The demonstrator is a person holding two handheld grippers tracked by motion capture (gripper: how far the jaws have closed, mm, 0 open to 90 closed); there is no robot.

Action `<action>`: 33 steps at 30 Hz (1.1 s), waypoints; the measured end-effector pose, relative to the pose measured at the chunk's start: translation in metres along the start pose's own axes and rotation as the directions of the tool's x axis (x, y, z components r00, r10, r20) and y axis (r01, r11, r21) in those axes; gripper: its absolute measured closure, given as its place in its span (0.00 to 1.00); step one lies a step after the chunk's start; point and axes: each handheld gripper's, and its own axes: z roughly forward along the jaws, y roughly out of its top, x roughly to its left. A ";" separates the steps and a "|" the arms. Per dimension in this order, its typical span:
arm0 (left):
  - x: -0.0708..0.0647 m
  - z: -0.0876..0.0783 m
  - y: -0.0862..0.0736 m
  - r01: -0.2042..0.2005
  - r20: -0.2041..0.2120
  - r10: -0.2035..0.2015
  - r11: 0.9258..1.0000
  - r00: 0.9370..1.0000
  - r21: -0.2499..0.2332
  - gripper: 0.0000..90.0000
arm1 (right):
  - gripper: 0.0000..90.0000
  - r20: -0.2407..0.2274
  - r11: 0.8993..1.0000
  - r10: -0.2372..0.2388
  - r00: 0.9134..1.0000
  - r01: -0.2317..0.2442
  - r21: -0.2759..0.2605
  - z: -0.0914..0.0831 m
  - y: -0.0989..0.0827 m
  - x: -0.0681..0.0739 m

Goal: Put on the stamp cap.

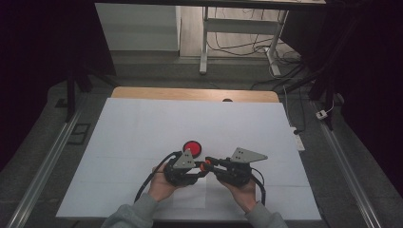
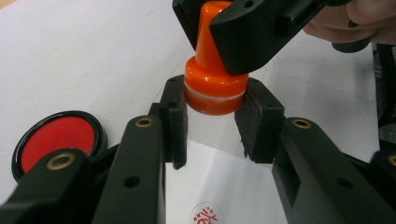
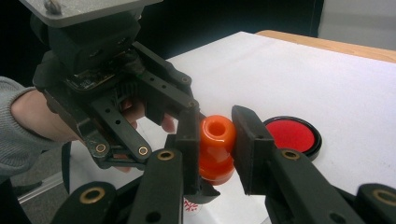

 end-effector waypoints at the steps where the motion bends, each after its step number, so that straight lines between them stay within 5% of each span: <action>1: 0.000 0.000 0.000 -0.004 -0.002 0.004 1.000 1.000 -0.001 0.72 | 0.81 0.000 1.000 0.000 1.000 0.000 0.000 0.000 0.000 0.000; 25: -0.007 -0.001 -0.001 -0.035 -0.054 0.034 0.999 0.998 -0.015 0.73 | 0.82 0.001 1.000 -0.026 1.000 0.026 0.000 0.000 0.000 0.002; 33: -0.007 0.002 -0.004 -0.029 -0.055 0.029 0.999 0.998 0.015 0.73 | 0.82 0.023 0.999 -0.038 0.999 0.037 0.011 0.004 -0.006 0.004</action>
